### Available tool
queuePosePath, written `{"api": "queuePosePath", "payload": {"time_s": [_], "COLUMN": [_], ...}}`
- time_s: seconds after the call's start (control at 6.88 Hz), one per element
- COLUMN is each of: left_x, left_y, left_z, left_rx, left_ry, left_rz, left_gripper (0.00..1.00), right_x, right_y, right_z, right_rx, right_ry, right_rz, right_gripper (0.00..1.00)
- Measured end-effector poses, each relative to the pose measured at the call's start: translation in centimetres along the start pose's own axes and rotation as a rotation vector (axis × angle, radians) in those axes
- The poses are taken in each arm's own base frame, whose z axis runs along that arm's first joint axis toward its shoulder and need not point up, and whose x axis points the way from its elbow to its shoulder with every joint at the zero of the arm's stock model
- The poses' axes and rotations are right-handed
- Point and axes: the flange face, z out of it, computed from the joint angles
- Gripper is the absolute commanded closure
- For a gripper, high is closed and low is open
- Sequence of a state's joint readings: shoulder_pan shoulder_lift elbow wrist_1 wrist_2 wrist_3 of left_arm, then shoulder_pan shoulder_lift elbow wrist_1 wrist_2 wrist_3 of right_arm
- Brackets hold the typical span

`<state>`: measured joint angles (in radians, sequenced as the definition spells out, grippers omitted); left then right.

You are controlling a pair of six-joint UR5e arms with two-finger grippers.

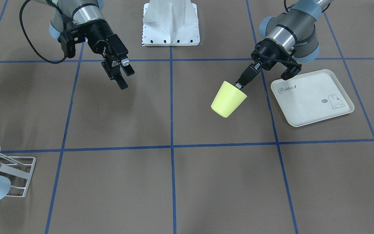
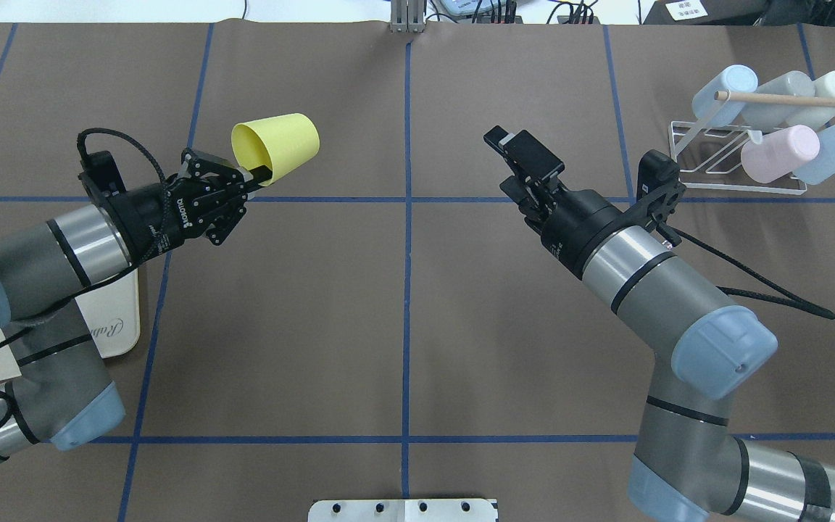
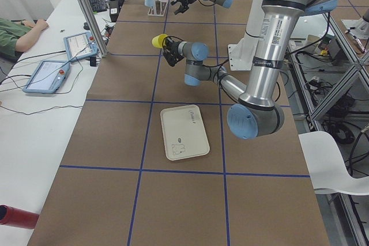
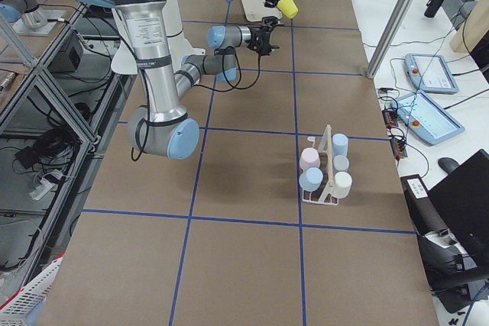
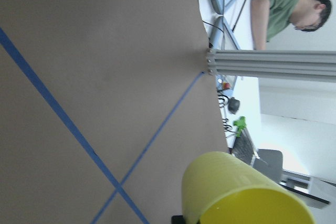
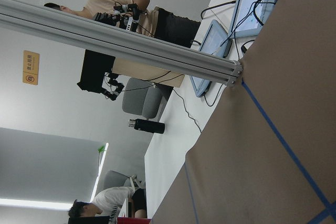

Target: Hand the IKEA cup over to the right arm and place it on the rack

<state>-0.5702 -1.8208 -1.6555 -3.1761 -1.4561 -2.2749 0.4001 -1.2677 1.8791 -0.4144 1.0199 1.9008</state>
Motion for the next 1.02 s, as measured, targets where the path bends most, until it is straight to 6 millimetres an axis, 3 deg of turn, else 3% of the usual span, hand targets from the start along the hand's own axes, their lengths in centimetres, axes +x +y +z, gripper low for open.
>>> {"api": "queuePosePath", "payload": {"time_s": [0.15, 0.58, 1.02], "left_x": [-0.6, -0.4, 0.2], "left_y": [0.8, 7.2, 9.1], "left_z": [0.0, 3.5, 4.4], "left_rx": [-0.072, -0.227, -0.273], "left_ry": [0.074, 0.150, 0.162], "left_rz": [-0.022, -0.076, -0.087], "left_gripper": [1.00, 1.00, 1.00], "right_x": [-0.5, -3.0, -4.5], "right_y": [0.8, 5.0, 6.9], "right_z": [-0.2, -0.3, -0.5], "right_rx": [-0.024, -0.117, -0.186], "right_ry": [-0.028, -0.073, -0.111], "right_rz": [0.029, 0.122, 0.170], "right_gripper": [0.00, 0.00, 0.00]}}
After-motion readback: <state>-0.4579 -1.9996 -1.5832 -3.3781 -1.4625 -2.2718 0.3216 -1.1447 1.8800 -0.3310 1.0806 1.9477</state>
